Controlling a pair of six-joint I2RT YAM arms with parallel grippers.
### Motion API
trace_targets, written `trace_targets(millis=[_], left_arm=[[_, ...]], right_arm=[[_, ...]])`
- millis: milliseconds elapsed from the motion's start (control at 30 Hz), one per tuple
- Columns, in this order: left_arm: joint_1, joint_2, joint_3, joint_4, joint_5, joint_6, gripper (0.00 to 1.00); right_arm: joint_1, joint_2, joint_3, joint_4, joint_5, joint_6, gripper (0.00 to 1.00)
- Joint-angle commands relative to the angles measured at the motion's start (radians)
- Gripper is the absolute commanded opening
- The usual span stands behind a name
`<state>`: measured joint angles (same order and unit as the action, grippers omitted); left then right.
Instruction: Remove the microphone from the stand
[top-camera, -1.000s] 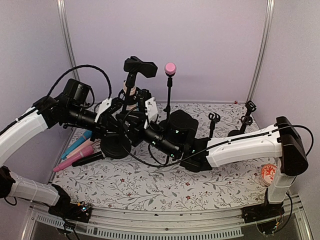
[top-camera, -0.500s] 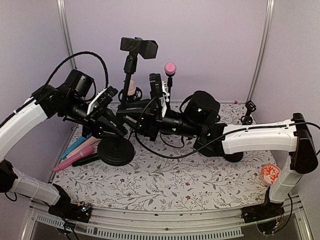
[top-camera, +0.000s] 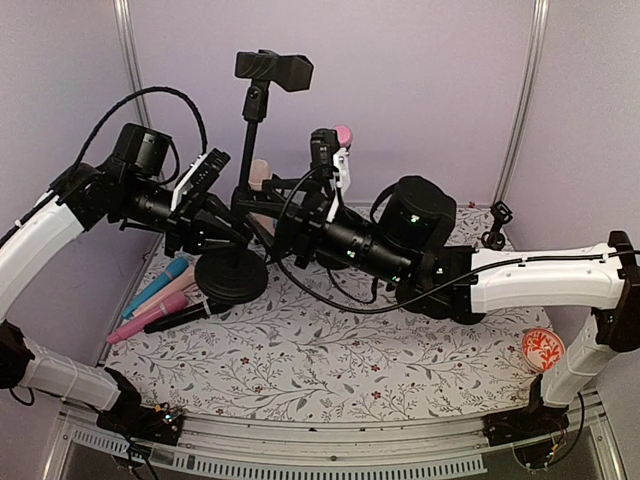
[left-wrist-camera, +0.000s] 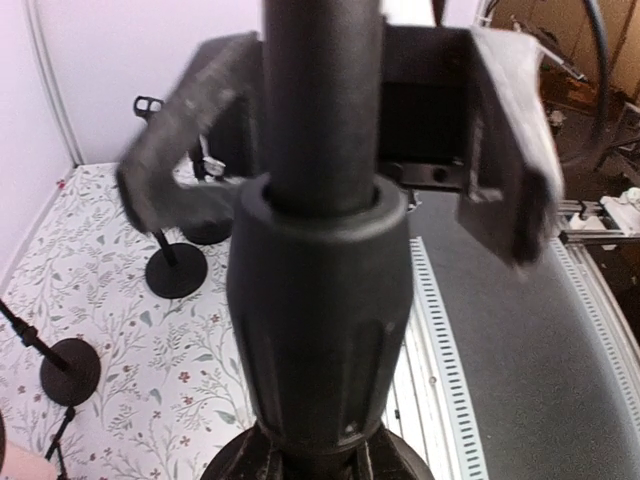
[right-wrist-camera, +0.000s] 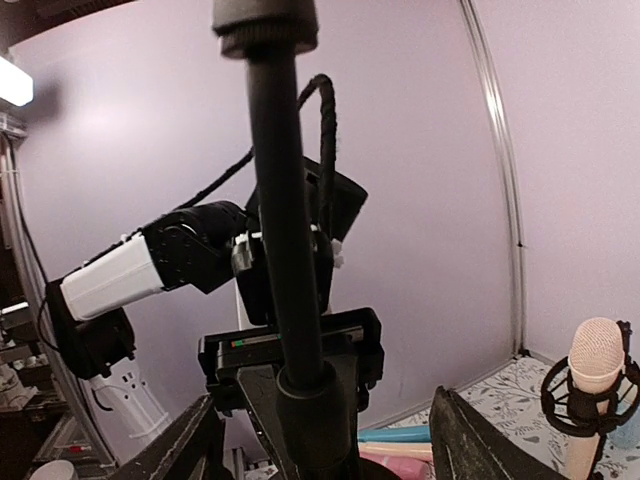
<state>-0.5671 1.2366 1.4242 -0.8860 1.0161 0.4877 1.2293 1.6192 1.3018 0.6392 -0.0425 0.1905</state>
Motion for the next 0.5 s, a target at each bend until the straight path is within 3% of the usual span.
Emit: trace_targets(millis=[0,100,467], left_arm=[[0.015,-0.032,-0.009,0.161,-0.124,-0.050,0.00],[0.015,-0.035,-0.021,0.196,-0.163,-0.066,0.00],[0.015,-0.044,-0.044,0.199,-0.191,-0.052,0.00]], right_arm=[[0.075,0.037,0.074,-0.166,0.334,-0.080,0.69],[0.088,0.068,0.130,-0.220,0.420,-0.067,0.60],[0.094,0.152,0.226,-0.190,0.501,-0.065,0.34]])
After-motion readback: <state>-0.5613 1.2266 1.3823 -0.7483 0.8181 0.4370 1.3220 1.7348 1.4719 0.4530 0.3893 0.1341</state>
